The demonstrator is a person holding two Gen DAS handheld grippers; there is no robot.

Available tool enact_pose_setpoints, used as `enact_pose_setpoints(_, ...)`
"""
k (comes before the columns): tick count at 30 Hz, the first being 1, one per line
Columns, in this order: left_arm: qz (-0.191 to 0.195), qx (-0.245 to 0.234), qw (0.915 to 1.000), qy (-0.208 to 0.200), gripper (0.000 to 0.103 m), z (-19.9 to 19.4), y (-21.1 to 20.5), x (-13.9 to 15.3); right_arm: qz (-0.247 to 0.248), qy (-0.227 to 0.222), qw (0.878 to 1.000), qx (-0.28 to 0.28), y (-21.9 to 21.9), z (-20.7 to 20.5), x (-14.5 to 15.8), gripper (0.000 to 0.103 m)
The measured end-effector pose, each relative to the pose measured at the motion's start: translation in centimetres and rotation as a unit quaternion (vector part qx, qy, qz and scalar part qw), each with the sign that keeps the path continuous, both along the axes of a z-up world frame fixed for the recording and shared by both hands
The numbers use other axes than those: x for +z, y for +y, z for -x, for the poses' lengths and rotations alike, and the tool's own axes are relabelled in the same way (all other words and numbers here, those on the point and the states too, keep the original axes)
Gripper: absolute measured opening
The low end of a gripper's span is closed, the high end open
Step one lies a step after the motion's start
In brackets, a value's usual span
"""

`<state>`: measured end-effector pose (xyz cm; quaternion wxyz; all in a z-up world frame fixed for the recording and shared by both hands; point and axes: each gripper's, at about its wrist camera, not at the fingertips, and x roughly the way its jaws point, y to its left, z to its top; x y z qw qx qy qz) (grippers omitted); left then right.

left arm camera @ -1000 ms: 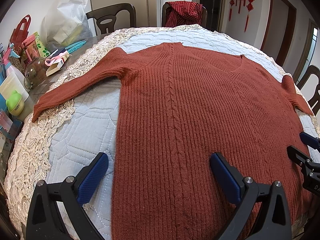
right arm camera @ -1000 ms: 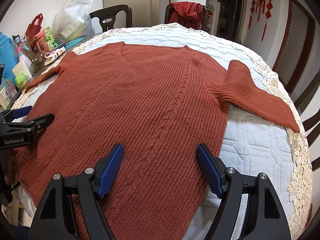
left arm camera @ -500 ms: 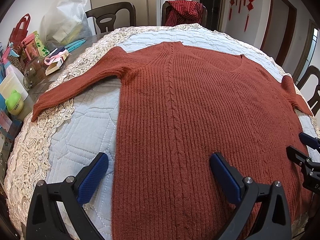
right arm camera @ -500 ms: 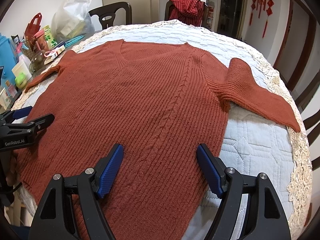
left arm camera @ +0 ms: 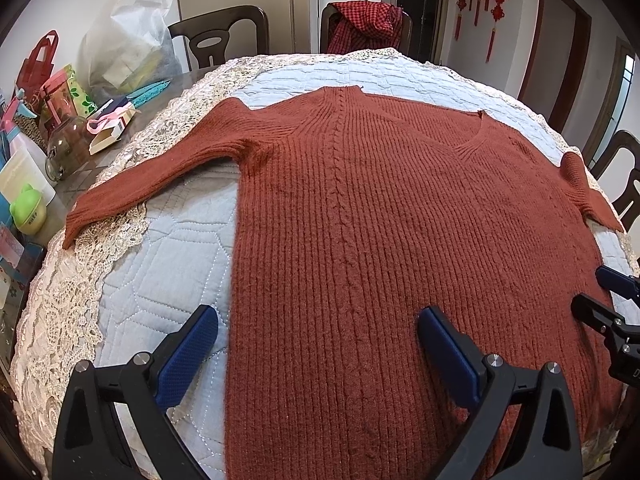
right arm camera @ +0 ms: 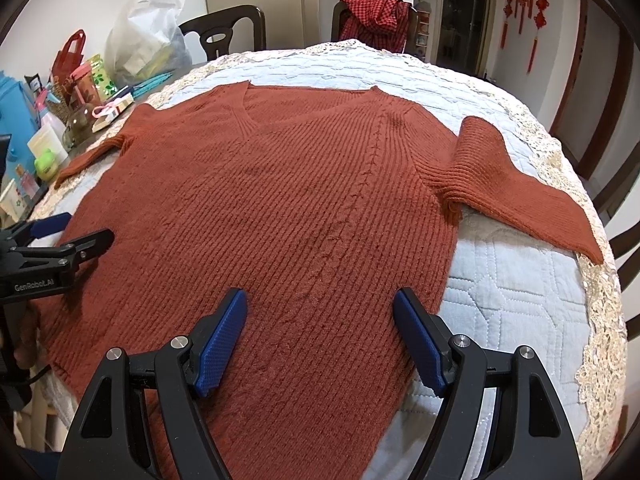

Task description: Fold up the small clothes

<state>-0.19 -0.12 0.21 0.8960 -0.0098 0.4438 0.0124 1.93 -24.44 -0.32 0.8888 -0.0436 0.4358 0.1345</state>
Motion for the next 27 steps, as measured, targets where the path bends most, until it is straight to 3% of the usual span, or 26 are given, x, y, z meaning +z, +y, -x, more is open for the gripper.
enact_pose_setpoints(27,0.017,0.03,0.9993,-0.016,0.096,-2.3,3.3,1.1,-0.023,0.0,0.999,0.04,2.8,-2.6,1.2,0.076)
